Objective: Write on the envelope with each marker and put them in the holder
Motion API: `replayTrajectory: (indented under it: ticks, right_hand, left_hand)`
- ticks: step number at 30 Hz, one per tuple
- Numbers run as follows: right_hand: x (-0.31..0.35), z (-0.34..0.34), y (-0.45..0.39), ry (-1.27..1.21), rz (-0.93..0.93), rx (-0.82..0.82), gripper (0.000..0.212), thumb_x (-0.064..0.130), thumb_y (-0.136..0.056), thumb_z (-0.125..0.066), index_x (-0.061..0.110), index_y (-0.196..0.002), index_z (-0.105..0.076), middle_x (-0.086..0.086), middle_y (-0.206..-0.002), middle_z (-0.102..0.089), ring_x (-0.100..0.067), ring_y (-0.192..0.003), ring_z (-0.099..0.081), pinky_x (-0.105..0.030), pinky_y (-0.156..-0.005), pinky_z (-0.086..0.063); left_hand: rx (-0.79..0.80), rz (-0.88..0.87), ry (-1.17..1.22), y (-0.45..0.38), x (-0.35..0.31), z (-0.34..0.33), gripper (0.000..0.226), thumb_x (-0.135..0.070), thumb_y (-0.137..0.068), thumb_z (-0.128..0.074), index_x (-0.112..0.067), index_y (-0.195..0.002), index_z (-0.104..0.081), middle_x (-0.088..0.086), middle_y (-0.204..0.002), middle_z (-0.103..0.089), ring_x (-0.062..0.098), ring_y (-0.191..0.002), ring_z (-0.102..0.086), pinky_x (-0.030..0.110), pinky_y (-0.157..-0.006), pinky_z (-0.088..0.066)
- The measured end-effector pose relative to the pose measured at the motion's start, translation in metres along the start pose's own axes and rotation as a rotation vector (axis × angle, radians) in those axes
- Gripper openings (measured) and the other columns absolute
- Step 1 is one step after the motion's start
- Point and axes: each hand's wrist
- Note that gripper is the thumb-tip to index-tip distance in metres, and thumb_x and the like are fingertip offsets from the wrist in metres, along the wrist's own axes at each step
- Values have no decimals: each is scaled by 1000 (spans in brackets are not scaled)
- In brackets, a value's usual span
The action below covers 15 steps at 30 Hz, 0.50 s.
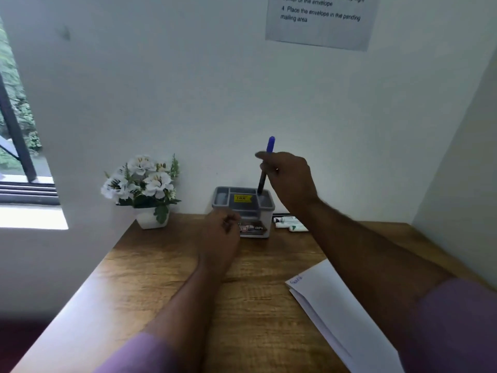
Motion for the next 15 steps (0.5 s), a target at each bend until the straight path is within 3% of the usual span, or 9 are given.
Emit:
replayTrajectory:
  ticks: [2,3,4,7,9,10,12,13,15]
  right_hand:
    - [-3,-2,-1,18,-34,50,85,4,-88,-59,47,-147,-15,-13,-82,-70,-25,-76,-67,-31,-77,-51]
    - [-7,-4,1,16,-54,78,96,4,-88,-59,51,-146,0,-13,-75,-67,-24,-70,-66,-33,-73,-53]
    - [-12,-7,5,20,-69,100,97,4,-88,-59,49,-147,2,-13,-73,-65,-24,-67,-65,-35,-71,-55]
    - [-34,-17,22,14,-104,191,72,8,-91,-59,35,-149,-27,-13,-81,-66,-25,-73,-65,-45,-76,-56]
    - [-47,-22,33,-43,-126,271,63,13,-91,-61,34,-145,-35,-18,-95,-69,-29,-86,-68,-47,-82,-56]
    - [-49,-22,38,-65,-118,305,64,17,-91,-62,34,-146,-34,-19,-110,-68,-29,-98,-67,-44,-90,-54]
    - [-49,-20,46,-132,-67,323,73,21,-89,-67,33,-149,-27,-4,-144,-50,-20,-126,-53,-22,-106,-41]
    - [-48,-16,47,-177,-41,301,79,22,-86,-70,32,-150,-23,6,-150,-38,-12,-133,-43,-14,-107,-33]
    - [-55,-7,53,-204,-37,231,83,21,-83,-74,29,-149,-23,11,-152,-32,-8,-136,-38,-15,-109,-30]
  left_hand:
    - [94,-83,-66,4,-2,-7,20,-2,-81,-61,-18,-92,-66,-4,-92,-61,11,-86,-58,19,-71,-47]
    - [144,-99,-83,6,-4,-11,21,-3,-82,-61,-18,-95,-66,-6,-95,-59,9,-88,-57,15,-71,-44]
    - [182,-107,-94,7,-4,-13,22,-4,-83,-61,-18,-99,-66,-7,-97,-58,8,-90,-55,12,-72,-41]
    - [232,-136,-133,6,-4,-17,29,-5,-85,-59,-19,-110,-65,-7,-104,-56,6,-95,-51,14,-78,-40]
    - [265,-147,-151,6,-4,-17,33,-5,-85,-58,-19,-114,-64,-5,-107,-57,6,-97,-52,18,-83,-41]
    - [282,-148,-149,6,-4,-17,35,-5,-86,-57,-19,-117,-64,-3,-110,-59,8,-100,-54,19,-85,-42]
    - [323,-137,-147,7,-4,-17,36,-6,-87,-57,-19,-120,-62,1,-117,-61,11,-106,-56,21,-90,-44]
    - [341,-134,-154,7,-5,-17,37,-7,-87,-57,-20,-121,-62,1,-120,-61,11,-108,-55,22,-92,-44]
    - [365,-131,-169,7,-6,-19,36,-9,-89,-58,-19,-123,-60,1,-123,-60,11,-111,-54,21,-93,-42]
Point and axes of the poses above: each hand's wrist, its own y-axis away from the middle knuckle, its own z-axis out of the back of the hand, x = y × z
